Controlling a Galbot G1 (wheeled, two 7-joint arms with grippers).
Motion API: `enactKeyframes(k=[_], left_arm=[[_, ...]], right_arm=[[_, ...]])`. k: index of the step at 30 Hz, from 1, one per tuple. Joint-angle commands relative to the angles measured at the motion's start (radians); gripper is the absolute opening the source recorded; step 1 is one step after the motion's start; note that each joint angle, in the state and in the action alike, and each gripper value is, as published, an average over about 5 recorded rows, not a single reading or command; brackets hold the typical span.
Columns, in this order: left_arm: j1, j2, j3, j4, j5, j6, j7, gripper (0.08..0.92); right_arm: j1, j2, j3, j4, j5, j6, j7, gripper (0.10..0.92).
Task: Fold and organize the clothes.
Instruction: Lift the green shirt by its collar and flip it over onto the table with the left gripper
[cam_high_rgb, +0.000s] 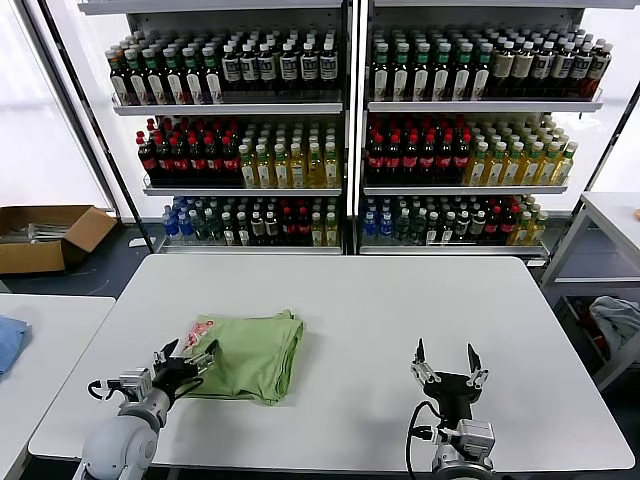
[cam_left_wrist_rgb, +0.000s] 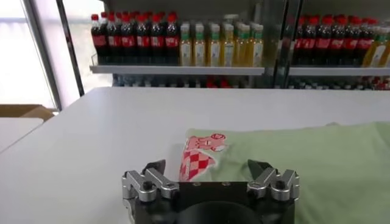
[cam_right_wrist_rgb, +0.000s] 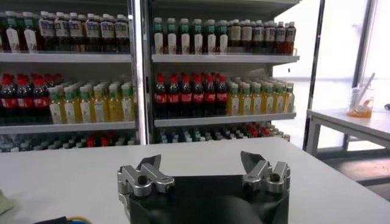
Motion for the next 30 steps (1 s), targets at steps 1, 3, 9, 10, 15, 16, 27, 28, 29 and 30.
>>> enactKeyframes(k=[1,3,9,10,15,16,27,28,29,30], left_arm=[[-0.002,0.006,-0.002,0.035,-0.038,0.006,0.009,0.823],[-0.002,0.005,0.001,0.032,-0.039,0.007,0.009,0.808],[0.005,0.0,0.01,0.02,-0.037,0.01,0.012,0.663],[0.005,0.0,0.011,0.019,-0.037,0.01,0.012,0.637],[0.006,-0.001,0.011,0.016,-0.035,0.011,0.011,0.49],[0.006,-0.001,0.01,0.016,-0.034,0.011,0.011,0.464],[0.008,0.028,-0.054,0.047,-0.029,-0.026,0.011,0.151],[0.008,0.043,-0.075,0.048,-0.032,-0.031,0.012,0.132],[0.008,0.061,-0.101,0.05,-0.035,-0.035,0.013,0.123],[0.007,0.087,-0.132,0.054,-0.042,-0.04,0.014,0.114]], right_arm=[[0.0,0.002,-0.002,0.001,-0.002,-0.001,-0.001,0.823],[0.002,0.004,-0.004,0.0,-0.004,-0.001,-0.001,0.823],[0.005,0.009,-0.006,-0.002,-0.008,-0.001,-0.001,0.823],[0.005,0.009,-0.005,-0.002,-0.008,-0.001,-0.001,0.823],[0.004,0.009,-0.005,-0.001,-0.009,0.0,-0.001,0.823],[0.004,0.009,-0.006,0.0,-0.009,0.0,-0.001,0.823],[0.01,0.006,-0.006,0.005,-0.01,-0.003,0.0,0.823],[0.011,0.005,-0.005,0.005,-0.009,-0.003,0.0,0.823],[0.012,0.003,-0.005,0.004,-0.009,-0.003,-0.001,0.823],[0.013,0.002,-0.005,0.002,-0.008,-0.003,-0.001,0.823]])
